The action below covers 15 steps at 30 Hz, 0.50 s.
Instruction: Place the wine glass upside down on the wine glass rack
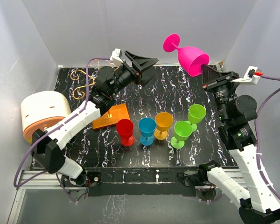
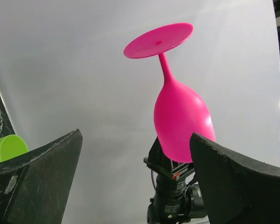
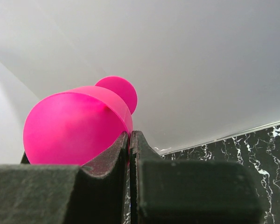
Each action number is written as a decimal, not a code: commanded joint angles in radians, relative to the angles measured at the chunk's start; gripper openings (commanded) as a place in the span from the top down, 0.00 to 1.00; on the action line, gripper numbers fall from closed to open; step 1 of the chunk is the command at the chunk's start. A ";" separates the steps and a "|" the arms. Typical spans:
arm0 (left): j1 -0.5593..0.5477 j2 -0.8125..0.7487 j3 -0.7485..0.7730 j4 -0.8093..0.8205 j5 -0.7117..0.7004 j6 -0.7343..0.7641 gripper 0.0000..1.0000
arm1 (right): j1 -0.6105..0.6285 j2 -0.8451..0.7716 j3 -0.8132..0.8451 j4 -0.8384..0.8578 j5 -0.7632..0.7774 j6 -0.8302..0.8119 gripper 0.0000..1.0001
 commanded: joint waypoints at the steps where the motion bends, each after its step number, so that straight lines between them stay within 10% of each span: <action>1: -0.040 -0.010 0.082 0.038 -0.112 -0.035 0.01 | 0.000 -0.018 -0.018 0.109 -0.041 0.034 1.00; 15: -0.101 0.072 0.167 0.066 -0.192 -0.090 0.20 | 0.001 -0.016 -0.067 0.157 -0.230 0.122 1.00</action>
